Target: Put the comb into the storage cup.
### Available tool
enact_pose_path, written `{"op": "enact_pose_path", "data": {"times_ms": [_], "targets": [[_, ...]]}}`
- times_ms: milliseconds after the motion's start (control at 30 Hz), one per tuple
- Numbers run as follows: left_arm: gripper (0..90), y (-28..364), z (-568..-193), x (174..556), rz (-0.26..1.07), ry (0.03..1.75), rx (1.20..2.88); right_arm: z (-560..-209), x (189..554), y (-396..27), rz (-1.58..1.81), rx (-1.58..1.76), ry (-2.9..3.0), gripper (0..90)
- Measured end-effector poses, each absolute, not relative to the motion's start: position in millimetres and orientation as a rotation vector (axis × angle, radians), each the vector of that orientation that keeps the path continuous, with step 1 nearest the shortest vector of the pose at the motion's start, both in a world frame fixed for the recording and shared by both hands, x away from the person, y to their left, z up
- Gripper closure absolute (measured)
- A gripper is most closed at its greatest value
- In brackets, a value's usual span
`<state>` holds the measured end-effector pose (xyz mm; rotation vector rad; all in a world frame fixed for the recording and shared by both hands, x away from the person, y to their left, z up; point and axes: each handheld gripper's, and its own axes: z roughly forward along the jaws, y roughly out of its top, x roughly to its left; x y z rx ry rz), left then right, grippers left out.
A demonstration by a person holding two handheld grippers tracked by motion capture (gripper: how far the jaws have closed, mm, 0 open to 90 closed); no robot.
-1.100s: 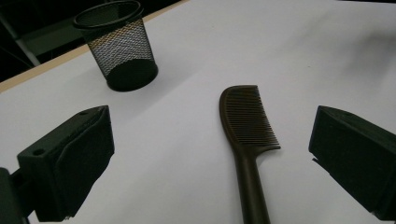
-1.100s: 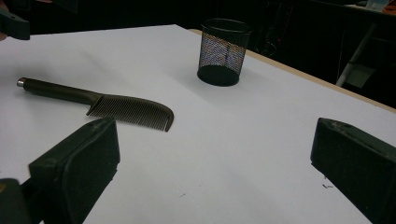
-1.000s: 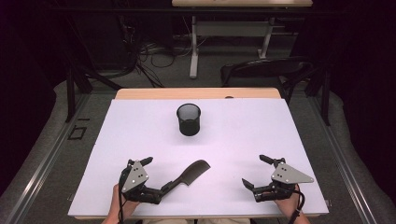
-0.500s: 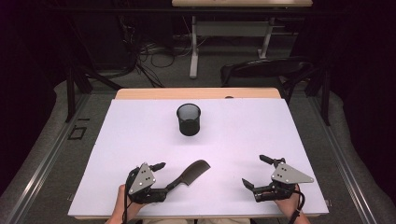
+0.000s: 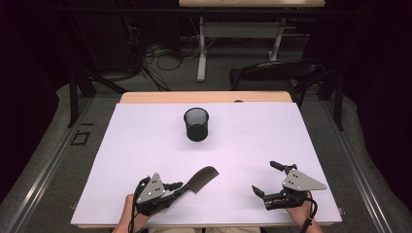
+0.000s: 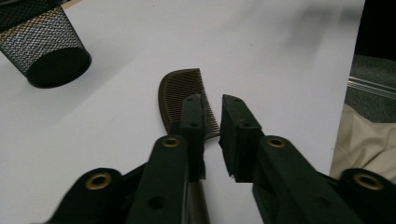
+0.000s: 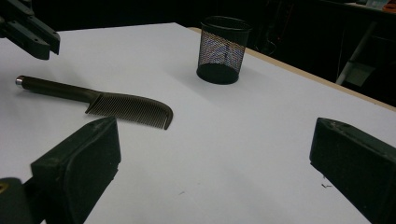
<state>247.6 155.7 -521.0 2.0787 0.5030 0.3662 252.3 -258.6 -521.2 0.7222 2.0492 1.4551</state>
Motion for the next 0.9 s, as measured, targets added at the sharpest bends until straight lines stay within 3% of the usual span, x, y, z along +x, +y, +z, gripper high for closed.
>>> {"op": "enact_pose_path", "data": {"times_ms": [167, 900], "targets": [[89.8, 156, -522, 247, 0.336, 0.499, 2.081, -521, 253, -259, 1.456, 0.722, 2.047, 1.6], [90.0, 163, -536, 244, 0.225, 0.575, 2.238, -521, 252, -259, 1.455, 0.716, 2.043, 1.7]]}}
